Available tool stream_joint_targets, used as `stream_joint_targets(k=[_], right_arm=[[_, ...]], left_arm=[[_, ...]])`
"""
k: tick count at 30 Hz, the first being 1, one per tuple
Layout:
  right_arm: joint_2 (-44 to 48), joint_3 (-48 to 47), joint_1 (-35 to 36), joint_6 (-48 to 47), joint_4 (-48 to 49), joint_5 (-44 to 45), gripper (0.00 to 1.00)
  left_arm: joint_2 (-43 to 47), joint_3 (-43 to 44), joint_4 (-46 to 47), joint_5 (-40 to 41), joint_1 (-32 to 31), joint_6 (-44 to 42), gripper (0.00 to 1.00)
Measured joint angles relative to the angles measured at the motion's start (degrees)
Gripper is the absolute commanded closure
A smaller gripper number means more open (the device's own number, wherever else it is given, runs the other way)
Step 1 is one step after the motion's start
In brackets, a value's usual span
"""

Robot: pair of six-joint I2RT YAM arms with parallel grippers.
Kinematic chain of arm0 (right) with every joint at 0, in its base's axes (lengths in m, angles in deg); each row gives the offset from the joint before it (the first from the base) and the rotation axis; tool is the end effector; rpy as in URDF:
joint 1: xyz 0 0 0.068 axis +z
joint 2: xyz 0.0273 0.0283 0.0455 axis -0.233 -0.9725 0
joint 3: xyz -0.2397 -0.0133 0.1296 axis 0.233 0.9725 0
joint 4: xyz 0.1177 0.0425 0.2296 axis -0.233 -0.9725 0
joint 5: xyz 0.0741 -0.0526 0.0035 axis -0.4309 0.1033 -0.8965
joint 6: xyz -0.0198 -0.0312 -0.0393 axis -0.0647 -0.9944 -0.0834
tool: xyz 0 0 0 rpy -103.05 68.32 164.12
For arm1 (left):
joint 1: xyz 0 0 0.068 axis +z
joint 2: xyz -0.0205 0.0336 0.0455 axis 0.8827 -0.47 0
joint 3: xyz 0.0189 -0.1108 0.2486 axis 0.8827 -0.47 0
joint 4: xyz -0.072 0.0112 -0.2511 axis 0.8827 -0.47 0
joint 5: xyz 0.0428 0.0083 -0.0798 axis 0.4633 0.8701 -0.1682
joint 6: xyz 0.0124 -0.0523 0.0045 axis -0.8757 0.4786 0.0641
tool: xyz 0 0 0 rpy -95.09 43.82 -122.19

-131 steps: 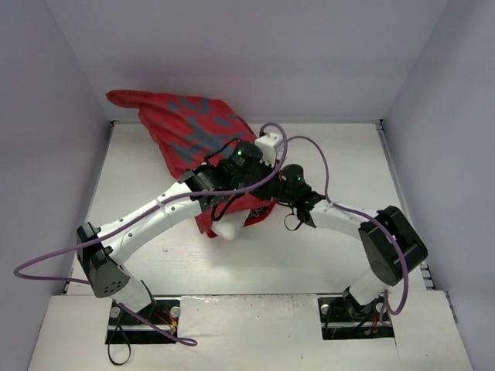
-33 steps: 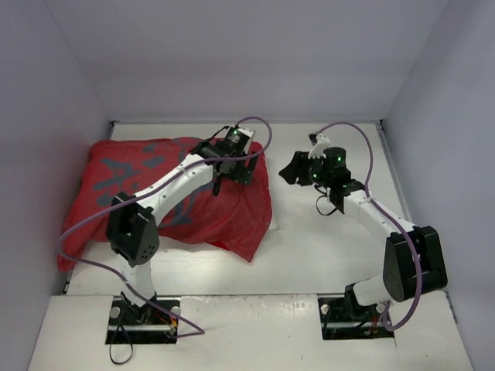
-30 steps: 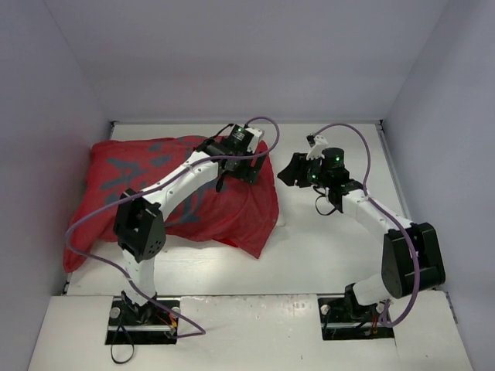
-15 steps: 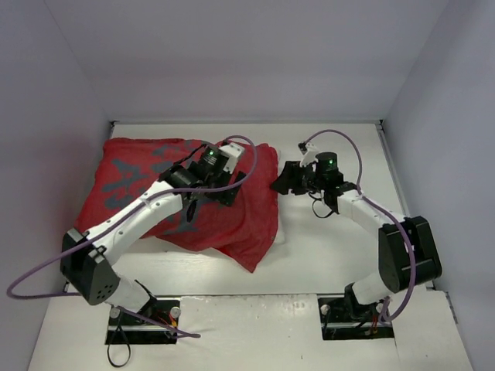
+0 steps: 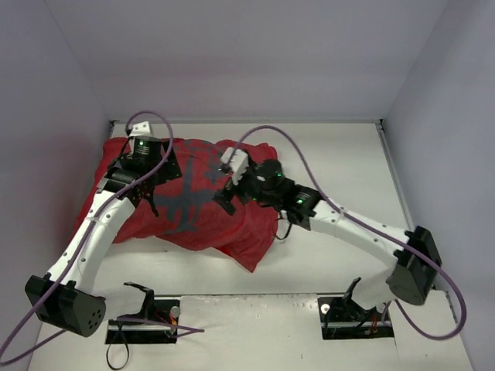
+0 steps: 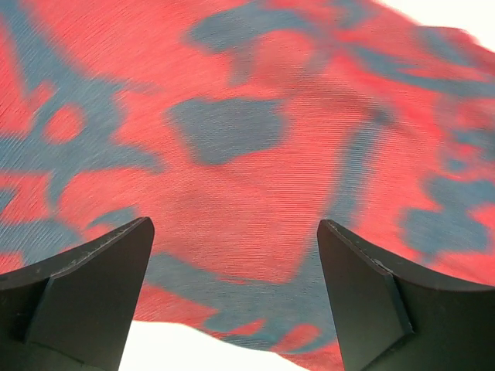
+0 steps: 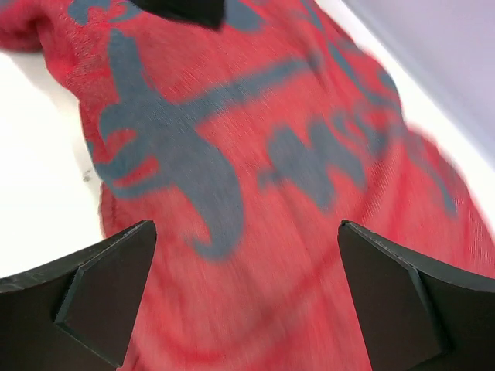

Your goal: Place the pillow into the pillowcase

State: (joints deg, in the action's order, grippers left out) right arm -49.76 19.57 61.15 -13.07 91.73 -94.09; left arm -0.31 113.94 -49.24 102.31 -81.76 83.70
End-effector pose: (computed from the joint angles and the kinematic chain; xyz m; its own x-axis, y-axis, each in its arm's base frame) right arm 0.2156 0.2503 0.3486 0.0835 -0.1165 -0.9897 -0.8848 0.4482 -0.1274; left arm 0.2484 -0.0788 0.3787 -0.5272 -0.3219 -0.7864 -0.1742 0.9467 -0.2708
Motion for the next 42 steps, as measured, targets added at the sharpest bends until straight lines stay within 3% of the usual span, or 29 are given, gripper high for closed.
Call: stream_joint_targets(k=[2,12,15,16,17,18,20,21,24,26,27,29,30,32,33,35,36,42], right_arm=[[-6.12,-4.94,6.54,-6.84,0.0,6.88,0.0],[-20.35,-7.1,8.26,-14.51,-2.78,14.32,0.01],[-22.32,-8.37,8.72,-15.02,-2.8,17.0,0.22],[-22.56,-8.7,8.79,-14.73,-2.97,17.64,0.43],[-22.67,-9.09,8.76,-14.51,-3.32,17.92,0.54],[-22.69,-9.44,8.74,-13.62,-3.72,18.05,0.76],[-22.67,-10.51,8.63,-11.06,-4.13,16.28,0.95],[-22.67,-10.99,8.48,-9.53,-4.13,15.37,1.0],[-22.67,-11.85,8.02,-4.96,-4.07,12.92,1.0],[-22.71,-12.0,8.11,-2.4,-4.04,11.41,0.98],[-22.75,-12.0,8.22,-1.14,-4.07,10.78,0.87],[-22.77,-12.0,8.5,0.92,-4.39,9.55,0.77],[-22.77,-12.0,8.74,1.62,-4.7,9.14,0.65],[-22.77,-12.02,9.35,2.51,-5.18,8.94,0.51],[-22.77,-12.02,9.46,2.69,-5.38,8.94,0.33],[-22.75,-12.17,9.79,2.73,-5.86,9.33,0.15],[-22.75,-12.41,10.03,2.58,-6.23,9.64,0.01],[-22.75,-16.2,11.26,3.72,-8.92,15.06,0.0]], left_arm=[[1.46,-2.58,-0.61,-0.72,3.48,2.03,0.17],[1.64,-13.81,-1.75,-5.73,12.11,6.8,0.17],[-2.62,-13.55,0.66,-7.06,12.11,6.38,0.17],[-4.48,-12.9,1.36,-7.67,12.17,5.99,0.17],[-6.73,-11.69,2.08,-8.55,12.33,5.29,0.17],[-8.79,-10.32,2.67,-9.11,12.37,4.7,0.17],[-14.01,-5.35,3.58,-10.36,12.28,2.99,0.17],[-16.87,-2.12,4.24,-10.88,12.09,2.01,0.17],[-23.17,5.73,6.73,-12.79,10.75,-0.81,0.17],[-26.12,9.92,10.25,-14.36,9.25,-2.91,0.17],[-26.71,10.8,12.26,-15.19,8.33,-3.63,0.17],[-26.77,11.21,16.24,-17.29,6.32,-4.39,0.17],[-26.47,11.17,17.44,-18.16,5.66,-4.42,0.17],[-24.83,9.9,20.0,-19.43,4.46,-4.39,0.17],[-23.32,8.55,20.7,-19.67,4.11,-4.37,0.17],[-18.95,5.01,20.9,-19.23,4.04,-4.22,0.17],[-16.52,3.34,20.46,-18.67,4.17,-4.02,0.17],[-1.79,-4.96,16.61,-9.86,4.72,-2.32,0.17]])
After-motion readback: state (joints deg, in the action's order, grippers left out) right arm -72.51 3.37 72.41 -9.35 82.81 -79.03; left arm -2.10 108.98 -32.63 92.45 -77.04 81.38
